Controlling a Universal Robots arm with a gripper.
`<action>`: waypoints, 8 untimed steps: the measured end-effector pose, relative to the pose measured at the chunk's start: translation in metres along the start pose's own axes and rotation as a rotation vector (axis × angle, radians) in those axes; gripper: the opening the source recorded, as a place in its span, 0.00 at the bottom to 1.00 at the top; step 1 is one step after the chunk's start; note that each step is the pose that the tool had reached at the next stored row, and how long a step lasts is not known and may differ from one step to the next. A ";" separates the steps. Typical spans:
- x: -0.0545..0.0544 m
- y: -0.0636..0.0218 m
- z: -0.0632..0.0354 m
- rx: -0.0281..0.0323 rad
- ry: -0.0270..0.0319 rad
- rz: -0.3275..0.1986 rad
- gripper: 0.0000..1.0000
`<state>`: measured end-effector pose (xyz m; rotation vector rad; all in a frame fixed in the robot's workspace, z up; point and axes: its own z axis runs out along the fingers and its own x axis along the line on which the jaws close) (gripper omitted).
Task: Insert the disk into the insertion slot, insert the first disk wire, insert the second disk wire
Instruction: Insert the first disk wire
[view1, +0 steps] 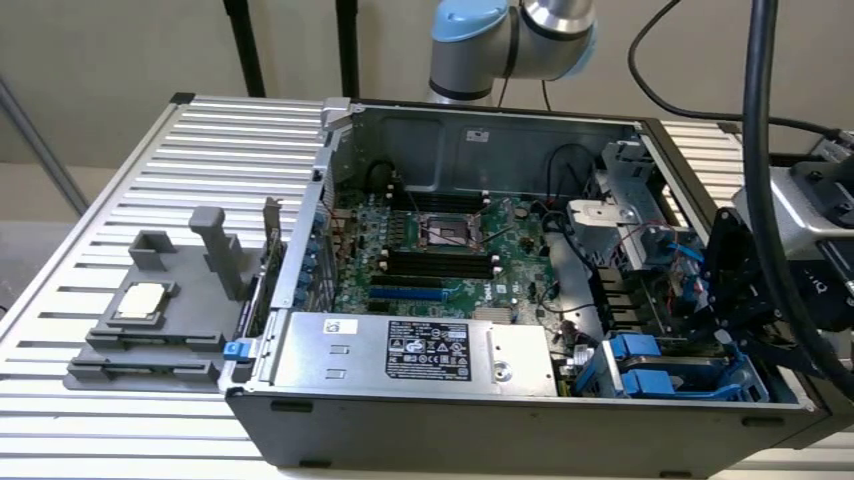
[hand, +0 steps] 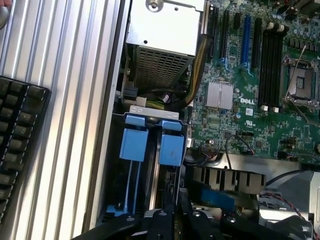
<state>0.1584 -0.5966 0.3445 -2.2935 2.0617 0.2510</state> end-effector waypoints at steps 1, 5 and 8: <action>0.000 0.0009 0.0000 0.0043 0.0007 0.000 0.16; 0.001 0.0042 0.0002 0.0223 0.0037 -0.002 0.16; 0.001 0.0064 0.0003 0.0375 0.0082 -0.002 0.16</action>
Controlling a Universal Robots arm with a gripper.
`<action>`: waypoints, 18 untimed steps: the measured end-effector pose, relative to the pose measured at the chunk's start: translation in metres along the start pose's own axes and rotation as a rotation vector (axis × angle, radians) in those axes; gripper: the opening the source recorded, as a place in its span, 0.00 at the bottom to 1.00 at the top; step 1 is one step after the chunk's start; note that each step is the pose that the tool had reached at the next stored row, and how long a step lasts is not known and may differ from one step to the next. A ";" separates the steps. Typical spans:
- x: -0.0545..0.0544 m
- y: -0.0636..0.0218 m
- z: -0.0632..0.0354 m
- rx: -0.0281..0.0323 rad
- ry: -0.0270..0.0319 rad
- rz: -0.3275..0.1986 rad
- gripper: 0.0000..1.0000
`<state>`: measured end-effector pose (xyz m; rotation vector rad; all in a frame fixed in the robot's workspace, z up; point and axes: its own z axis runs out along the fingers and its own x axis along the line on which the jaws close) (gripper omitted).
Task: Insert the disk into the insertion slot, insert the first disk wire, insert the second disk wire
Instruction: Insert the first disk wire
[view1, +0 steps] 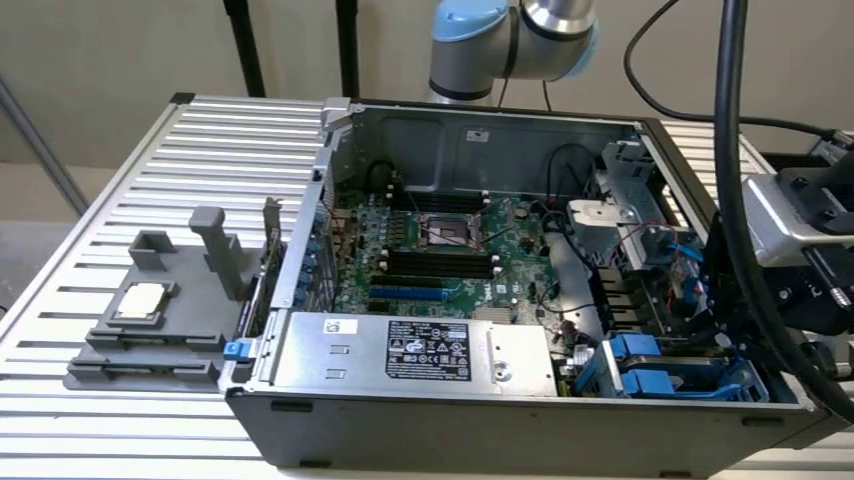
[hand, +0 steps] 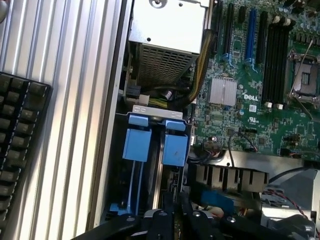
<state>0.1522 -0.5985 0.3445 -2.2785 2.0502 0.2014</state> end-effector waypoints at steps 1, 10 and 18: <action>0.000 0.0005 0.0001 0.0049 0.0019 0.001 0.16; -0.001 0.0086 0.0009 0.0239 0.0080 0.038 0.16; -0.001 0.0098 0.0010 0.0364 0.0062 0.112 0.16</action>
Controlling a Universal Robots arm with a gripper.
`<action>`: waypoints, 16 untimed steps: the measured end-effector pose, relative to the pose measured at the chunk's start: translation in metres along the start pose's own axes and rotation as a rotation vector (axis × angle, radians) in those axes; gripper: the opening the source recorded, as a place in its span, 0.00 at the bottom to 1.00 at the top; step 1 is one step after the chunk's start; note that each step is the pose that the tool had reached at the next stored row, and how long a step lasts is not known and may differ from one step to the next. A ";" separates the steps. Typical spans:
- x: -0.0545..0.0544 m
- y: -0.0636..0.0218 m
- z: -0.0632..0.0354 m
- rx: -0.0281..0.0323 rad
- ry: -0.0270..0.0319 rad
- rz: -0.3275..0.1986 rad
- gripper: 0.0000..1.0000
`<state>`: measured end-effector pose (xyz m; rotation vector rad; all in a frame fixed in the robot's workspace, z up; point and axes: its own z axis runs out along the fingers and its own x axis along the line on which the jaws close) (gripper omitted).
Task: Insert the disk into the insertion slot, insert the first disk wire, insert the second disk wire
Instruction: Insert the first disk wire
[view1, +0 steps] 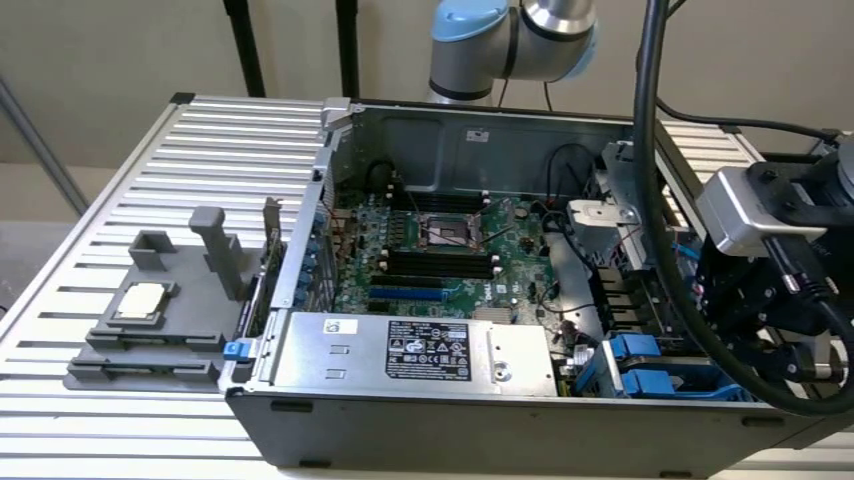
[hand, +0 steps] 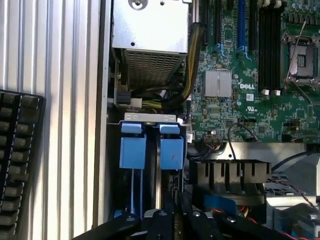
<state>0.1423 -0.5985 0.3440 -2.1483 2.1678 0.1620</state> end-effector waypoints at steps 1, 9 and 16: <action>0.000 0.0000 0.0000 0.0015 -0.0001 0.003 0.16; 0.000 0.0000 0.0004 0.0110 0.0024 0.005 0.16; -0.002 0.0001 0.0011 0.0146 0.0080 0.005 0.16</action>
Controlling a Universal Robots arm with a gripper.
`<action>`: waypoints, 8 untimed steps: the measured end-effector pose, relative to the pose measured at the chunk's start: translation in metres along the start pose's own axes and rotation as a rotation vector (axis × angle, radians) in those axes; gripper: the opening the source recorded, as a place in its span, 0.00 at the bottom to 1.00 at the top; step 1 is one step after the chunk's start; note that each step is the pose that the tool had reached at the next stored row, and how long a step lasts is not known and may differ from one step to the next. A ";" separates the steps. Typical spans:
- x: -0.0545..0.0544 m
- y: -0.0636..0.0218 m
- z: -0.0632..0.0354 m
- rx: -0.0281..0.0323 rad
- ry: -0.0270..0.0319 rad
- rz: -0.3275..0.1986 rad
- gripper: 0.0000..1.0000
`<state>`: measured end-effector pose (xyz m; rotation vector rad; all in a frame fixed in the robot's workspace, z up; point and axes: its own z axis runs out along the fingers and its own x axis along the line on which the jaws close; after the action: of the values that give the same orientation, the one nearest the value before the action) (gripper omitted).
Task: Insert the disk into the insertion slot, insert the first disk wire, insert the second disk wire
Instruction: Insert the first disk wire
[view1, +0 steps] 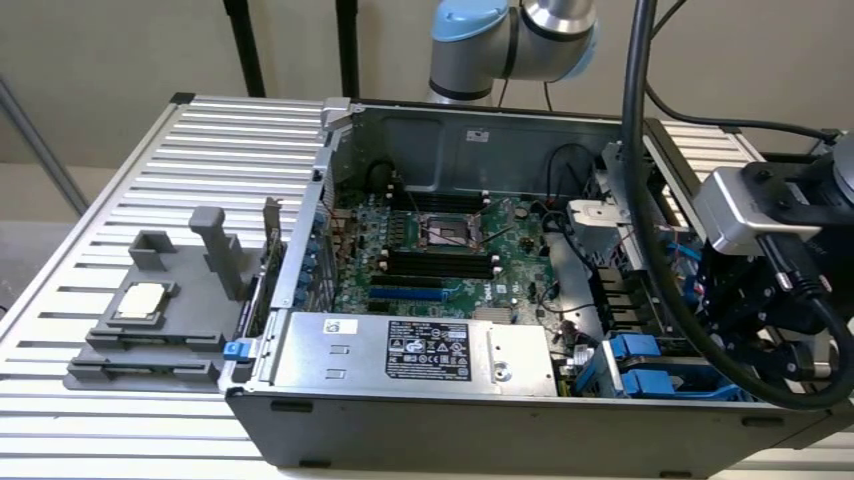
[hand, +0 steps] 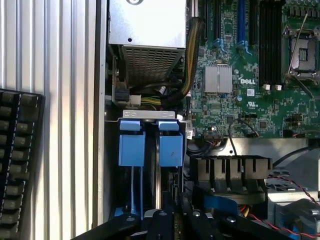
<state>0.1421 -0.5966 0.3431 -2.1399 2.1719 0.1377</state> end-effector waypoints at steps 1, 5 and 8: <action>0.000 0.0000 0.0002 0.0006 0.0003 0.000 0.16; 0.000 0.0002 0.0006 0.0030 0.0019 0.001 0.16; -0.001 0.0003 0.0010 0.0049 0.0027 0.002 0.16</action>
<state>0.1418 -0.5959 0.3422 -2.1366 2.1736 0.1296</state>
